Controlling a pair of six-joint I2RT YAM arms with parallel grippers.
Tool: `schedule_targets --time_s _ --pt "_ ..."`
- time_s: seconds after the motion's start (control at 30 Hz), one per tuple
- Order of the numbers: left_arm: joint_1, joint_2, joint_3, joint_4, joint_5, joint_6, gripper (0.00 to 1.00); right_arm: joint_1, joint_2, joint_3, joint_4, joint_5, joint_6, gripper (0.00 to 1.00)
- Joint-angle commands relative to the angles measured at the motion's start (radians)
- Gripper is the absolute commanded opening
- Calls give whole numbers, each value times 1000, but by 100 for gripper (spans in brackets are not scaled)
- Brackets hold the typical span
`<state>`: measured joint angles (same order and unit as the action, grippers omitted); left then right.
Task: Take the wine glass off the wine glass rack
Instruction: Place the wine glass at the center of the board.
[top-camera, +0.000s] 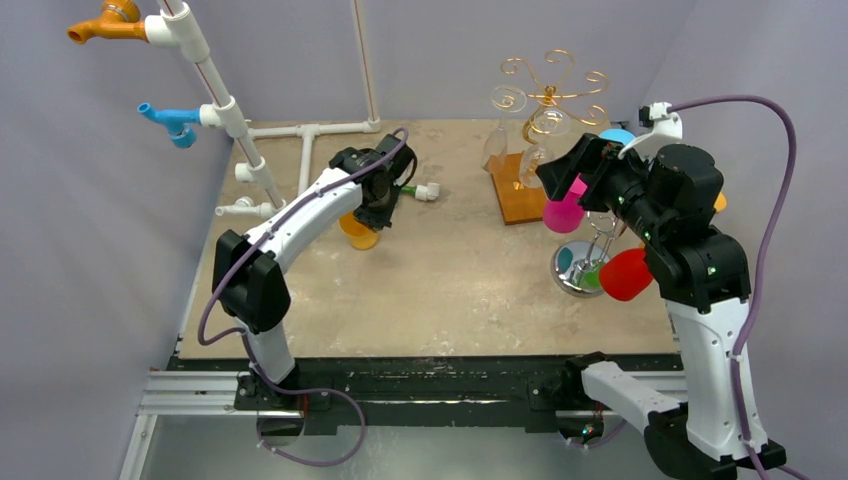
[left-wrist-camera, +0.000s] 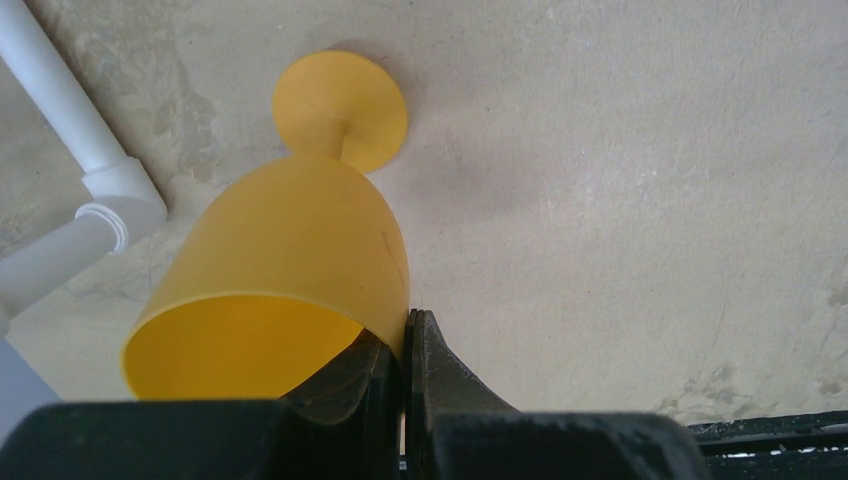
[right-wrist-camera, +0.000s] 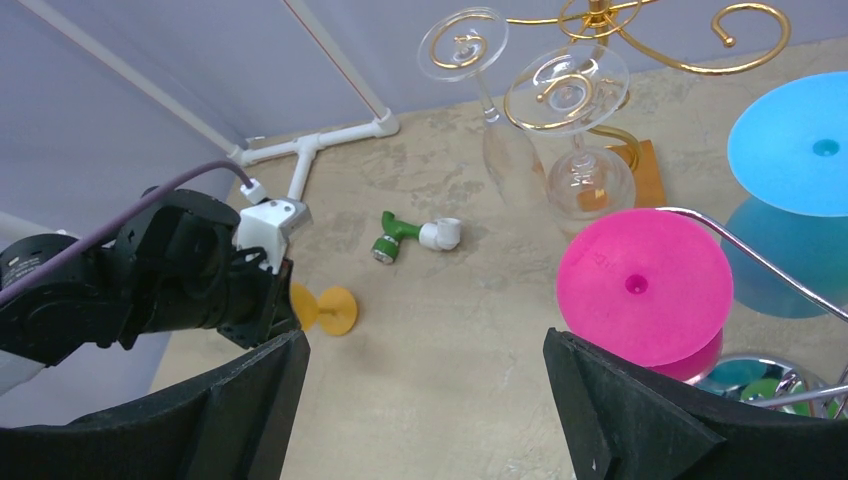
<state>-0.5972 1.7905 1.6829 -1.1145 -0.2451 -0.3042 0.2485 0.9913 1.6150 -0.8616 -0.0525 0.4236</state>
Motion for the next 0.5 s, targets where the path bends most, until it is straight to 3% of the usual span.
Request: schedule_targets --time_s 0.0,0.23,0.47 --pt "5 1 -16 29 18 30 8 3 -17 3 16 -14 -20 99" --pt "7 10 -24 61 -15 36 30 2 -33 -35 26 -6 -19 99" --pt "7 22 1 71 -63 33 44 2 -45 -35 18 6 -19 99"
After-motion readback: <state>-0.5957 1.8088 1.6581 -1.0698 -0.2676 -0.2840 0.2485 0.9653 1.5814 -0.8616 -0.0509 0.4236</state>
